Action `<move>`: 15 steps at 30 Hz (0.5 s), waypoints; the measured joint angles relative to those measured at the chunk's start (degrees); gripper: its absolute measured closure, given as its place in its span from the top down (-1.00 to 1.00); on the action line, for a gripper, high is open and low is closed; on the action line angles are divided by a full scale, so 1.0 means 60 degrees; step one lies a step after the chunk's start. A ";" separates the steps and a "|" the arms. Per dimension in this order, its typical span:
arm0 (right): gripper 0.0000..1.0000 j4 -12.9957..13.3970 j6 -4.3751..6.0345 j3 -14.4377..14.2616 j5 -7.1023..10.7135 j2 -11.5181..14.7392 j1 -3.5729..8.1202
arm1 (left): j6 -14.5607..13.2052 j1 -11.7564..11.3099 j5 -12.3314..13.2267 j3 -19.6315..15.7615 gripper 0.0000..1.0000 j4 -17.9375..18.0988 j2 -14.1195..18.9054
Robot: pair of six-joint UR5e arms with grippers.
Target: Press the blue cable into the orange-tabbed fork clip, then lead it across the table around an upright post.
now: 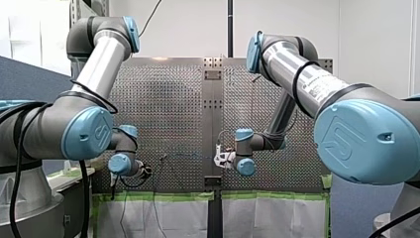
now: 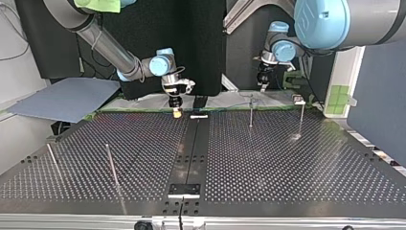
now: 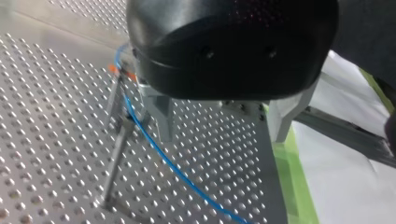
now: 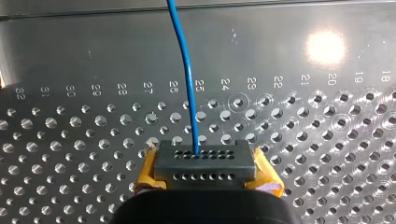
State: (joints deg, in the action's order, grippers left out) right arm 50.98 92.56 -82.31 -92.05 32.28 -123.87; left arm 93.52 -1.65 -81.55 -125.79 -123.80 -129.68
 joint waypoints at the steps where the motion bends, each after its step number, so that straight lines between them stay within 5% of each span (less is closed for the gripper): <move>1: -1.00 0.0000 0.0001 0.0000 0.0000 0.0001 0.0000 | -0.0002 0.0027 0.0002 -0.0055 1.00 -0.0009 0.0113; 15: -1.00 0.0000 0.0001 -0.0001 -0.0002 -0.0002 -0.0020 | -0.0571 0.0368 -0.0062 -0.0271 1.00 0.0167 0.0917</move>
State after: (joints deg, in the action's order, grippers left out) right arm 50.98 92.57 -82.32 -92.06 32.27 -123.99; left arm 90.10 0.56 -81.92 -127.42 -122.79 -124.18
